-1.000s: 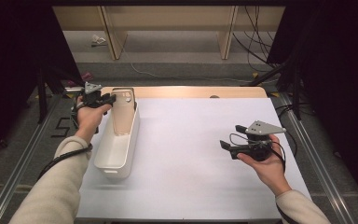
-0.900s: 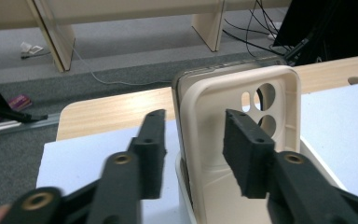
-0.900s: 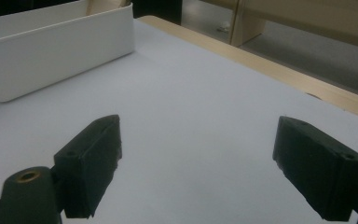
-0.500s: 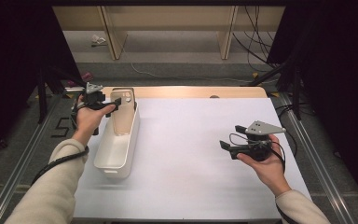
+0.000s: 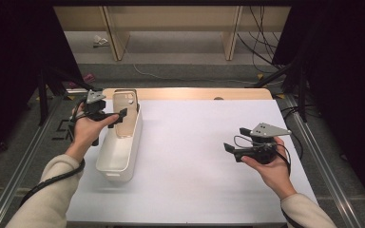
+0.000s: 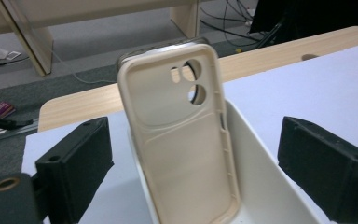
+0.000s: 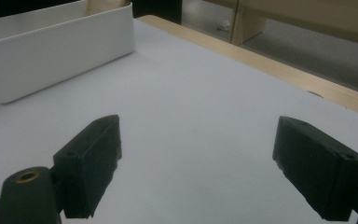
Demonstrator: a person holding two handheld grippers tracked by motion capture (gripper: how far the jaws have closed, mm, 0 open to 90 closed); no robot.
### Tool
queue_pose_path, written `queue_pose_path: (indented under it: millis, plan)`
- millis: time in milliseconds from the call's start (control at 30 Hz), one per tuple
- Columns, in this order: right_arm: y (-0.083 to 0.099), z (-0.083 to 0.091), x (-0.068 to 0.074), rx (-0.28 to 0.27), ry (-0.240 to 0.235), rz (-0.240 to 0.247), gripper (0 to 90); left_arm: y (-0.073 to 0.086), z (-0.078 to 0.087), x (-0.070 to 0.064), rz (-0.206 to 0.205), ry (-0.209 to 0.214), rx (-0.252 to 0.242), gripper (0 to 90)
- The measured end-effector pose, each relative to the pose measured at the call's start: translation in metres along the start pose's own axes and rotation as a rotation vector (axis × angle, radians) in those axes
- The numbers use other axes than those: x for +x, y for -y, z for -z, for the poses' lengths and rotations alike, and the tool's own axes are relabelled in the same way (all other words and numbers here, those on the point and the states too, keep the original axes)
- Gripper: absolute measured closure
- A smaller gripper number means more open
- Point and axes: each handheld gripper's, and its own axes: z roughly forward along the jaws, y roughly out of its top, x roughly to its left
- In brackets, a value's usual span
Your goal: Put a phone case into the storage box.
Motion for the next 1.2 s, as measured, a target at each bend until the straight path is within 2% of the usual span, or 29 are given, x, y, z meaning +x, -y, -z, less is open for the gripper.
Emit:
queue_pose_path:
  millis: [133,467,800,1200]
  plan:
    - [0.000,0.000,0.000,0.000,0.000,-0.002,16.2,0.001,0.007,-0.006,-0.020,0.017,-0.002,5.0]
    - [0.000,0.000,0.000,-0.004,-0.002,-0.007,16.2,0.008,0.018,-0.019,-0.047,0.047,-0.005,1.9]
    - [0.000,0.000,0.000,-0.005,-0.003,-0.007,16.2,0.020,0.030,-0.030,-0.052,0.082,-0.034,2.0]
    - [0.000,0.001,0.000,-0.005,-0.003,-0.007,16.2,0.033,0.043,-0.046,-0.095,0.129,-0.060,2.1]
